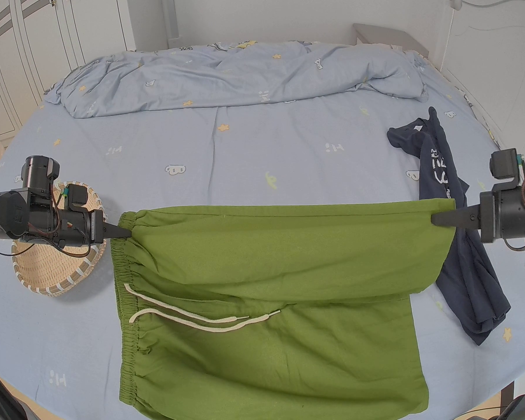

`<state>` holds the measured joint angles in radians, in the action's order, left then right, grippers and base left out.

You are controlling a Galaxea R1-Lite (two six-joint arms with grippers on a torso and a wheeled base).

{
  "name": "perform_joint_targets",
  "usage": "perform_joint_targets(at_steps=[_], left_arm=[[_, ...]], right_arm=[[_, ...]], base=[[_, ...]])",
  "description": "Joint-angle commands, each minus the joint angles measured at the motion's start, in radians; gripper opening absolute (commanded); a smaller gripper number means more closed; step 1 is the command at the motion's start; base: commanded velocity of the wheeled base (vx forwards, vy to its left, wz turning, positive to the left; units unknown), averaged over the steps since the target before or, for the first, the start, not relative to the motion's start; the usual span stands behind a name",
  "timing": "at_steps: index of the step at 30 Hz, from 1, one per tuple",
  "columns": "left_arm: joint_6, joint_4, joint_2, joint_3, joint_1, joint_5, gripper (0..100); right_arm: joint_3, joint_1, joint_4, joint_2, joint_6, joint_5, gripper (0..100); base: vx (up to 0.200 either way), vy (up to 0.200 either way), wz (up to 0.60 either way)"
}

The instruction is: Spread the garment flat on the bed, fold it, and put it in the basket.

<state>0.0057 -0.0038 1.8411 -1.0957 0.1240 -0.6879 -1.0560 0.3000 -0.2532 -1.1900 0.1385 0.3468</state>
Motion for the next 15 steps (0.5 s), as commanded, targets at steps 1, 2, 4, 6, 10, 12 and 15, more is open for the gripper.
perform_joint_targets(at_steps=[1, 2, 4, 6, 10, 12, 15], left_arm=[[0.000, -0.001, 0.006, -0.003, -0.004, 0.001, 0], [0.000, -0.001, 0.006, -0.003, -0.004, 0.001, 0], [0.000, -0.001, 0.007, -0.004, -0.003, 0.001, 0], [0.000, -0.001, 0.007, -0.006, -0.001, 0.001, 0], [0.000, -0.004, 0.007, -0.010, 0.000, 0.001, 0], [0.000, -0.013, 0.009, -0.010, 0.000, 0.007, 0], [0.000, -0.031, 0.017, -0.009, 0.003, 0.011, 0]], right_arm=[[-0.012, -0.091, 0.126, -0.203, 0.003, 0.006, 0], [-0.013, -0.099, 0.158, -0.235, 0.001, 0.006, 0], [-0.030, -0.108, 0.212, -0.286, 0.001, 0.006, 0], [-0.056, -0.117, 0.255, -0.346, -0.004, 0.006, 0], [-0.122, -0.133, 0.295, -0.427, -0.005, 0.006, 0], [-0.174, -0.136, 0.322, -0.479, -0.010, 0.006, 0], [-0.225, -0.136, 0.347, -0.527, -0.016, 0.004, 0]], base=[[0.000, 0.000, 0.00], [0.000, 0.000, 0.00], [0.000, 0.000, 0.00], [0.000, 0.000, 0.00], [0.000, 0.000, 0.00], [0.000, 0.000, 0.00], [0.000, 0.000, 0.00]])
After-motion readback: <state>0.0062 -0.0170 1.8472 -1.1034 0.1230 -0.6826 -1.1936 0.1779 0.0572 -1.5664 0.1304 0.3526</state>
